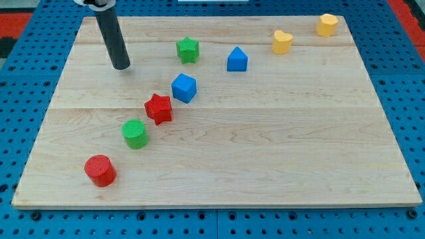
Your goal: Place the green star diagonally bottom left to the blue triangle
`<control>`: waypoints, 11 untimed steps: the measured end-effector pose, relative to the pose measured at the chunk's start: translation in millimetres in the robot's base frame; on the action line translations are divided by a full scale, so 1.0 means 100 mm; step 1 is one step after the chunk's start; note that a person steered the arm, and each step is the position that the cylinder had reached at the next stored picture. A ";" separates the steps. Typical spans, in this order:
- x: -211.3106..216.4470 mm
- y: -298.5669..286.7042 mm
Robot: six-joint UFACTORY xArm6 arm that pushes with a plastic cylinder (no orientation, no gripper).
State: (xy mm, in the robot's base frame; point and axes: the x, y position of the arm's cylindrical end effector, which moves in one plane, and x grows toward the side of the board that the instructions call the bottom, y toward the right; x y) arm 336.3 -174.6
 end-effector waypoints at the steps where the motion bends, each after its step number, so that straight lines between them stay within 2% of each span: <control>1: -0.11 0.46; 2: -0.49 0.59; 3: -0.65 0.96; 5: -0.46 1.62; 7: -0.15 1.66; 9: -0.39 1.68; 10: -0.35 1.88; 11: -0.39 1.84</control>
